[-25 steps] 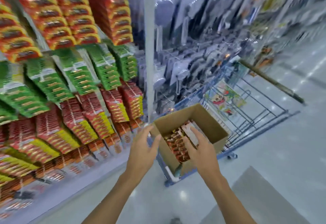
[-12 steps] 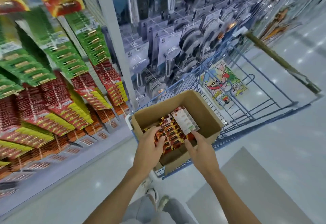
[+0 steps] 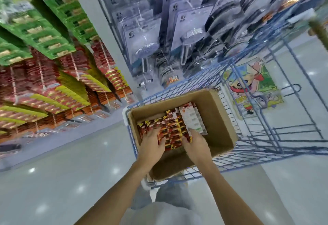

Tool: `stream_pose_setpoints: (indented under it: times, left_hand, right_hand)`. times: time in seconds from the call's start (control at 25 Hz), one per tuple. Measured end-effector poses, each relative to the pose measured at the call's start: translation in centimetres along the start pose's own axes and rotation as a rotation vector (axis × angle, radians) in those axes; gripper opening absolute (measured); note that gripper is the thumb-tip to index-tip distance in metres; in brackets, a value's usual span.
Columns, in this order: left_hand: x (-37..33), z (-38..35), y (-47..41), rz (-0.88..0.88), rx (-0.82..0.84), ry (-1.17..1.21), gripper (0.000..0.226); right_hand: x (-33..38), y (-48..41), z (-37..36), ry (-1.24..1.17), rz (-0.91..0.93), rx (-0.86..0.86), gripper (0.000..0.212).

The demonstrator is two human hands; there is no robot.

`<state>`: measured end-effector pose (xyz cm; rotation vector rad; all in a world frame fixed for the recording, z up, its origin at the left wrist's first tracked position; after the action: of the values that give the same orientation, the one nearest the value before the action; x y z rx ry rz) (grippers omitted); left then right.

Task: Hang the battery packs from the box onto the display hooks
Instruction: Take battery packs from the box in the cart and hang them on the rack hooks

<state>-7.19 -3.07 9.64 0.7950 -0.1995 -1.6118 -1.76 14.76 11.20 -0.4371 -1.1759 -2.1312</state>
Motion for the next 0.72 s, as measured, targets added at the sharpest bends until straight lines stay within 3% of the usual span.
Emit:
stream_pose_setpoints:
  times: [0.24, 0.48, 0.64, 0.72]
  left_hand:
    - [1.4, -6.1, -4.5, 0.283, 0.110, 0.091, 0.045]
    - [3.3, -11.4, -7.7, 0.501, 0.166, 0.162, 0.052]
    - [3.1, -13.7, -9.3, 0.587, 0.139, 0.183, 0.045]
    - [2.5, -14.5, -9.5, 0.622, 0.097, 0.183, 0.052]
  right_hand:
    - [-3.2, -8.2, -3.2, 0.113, -0.020, 0.240, 0.033]
    - [-6.3, -14.1, -7.1, 0.142, -0.063, 0.342, 0.029]
    - [-7.8, -16.4, -9.4, 0.131, -0.091, 0.360, 0.042]
    - [-8.8, -16.5, -10.6, 0.130, -0.097, 0.378, 0.052]
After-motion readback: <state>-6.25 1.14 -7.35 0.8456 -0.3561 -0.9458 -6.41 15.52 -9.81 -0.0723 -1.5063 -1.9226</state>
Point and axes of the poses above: each hand's wrist, its own y-axis away from the middle knuckle, its own z-axis out of the back of the hand, x = y × z, the point moved 6 cm from there along -y, towards the middle knuckle, and after that the axes turned 14 degrees about -y, right-handed, at the moved point
